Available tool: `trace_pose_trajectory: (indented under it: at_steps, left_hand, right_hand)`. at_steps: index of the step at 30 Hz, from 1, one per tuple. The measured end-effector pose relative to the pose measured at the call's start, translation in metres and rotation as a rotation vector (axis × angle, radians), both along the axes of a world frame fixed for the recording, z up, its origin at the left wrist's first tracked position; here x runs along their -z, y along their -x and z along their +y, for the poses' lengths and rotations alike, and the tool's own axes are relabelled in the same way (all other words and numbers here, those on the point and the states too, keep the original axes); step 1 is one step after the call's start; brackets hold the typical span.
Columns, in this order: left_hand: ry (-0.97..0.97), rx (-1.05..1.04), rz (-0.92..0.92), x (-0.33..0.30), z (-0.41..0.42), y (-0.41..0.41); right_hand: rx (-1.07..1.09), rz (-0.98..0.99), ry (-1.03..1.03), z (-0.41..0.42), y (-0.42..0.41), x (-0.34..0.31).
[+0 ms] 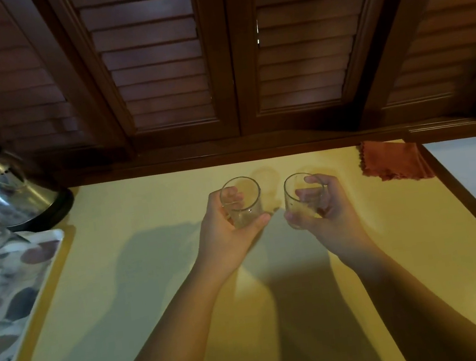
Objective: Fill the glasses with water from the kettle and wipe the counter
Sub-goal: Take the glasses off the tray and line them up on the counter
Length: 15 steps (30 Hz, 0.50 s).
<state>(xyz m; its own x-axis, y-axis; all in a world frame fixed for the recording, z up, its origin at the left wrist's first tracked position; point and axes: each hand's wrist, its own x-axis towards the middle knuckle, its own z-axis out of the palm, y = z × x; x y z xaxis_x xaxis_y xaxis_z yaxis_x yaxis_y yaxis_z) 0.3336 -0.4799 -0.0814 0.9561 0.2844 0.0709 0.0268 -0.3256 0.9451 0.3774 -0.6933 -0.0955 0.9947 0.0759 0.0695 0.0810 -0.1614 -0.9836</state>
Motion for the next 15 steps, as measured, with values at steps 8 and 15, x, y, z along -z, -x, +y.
trace_pose_trajectory:
  at_steps: [8, 15]
  left_hand:
    - [-0.051, -0.012, 0.014, 0.015, -0.017, -0.011]
    - [-0.098, -0.023, 0.024, 0.014, -0.022, -0.02]
  right_hand:
    - [-0.014, -0.009, 0.047, -0.01, -0.012, 0.012]
    - [-0.011, -0.013, 0.043, -0.009, -0.02, 0.014]
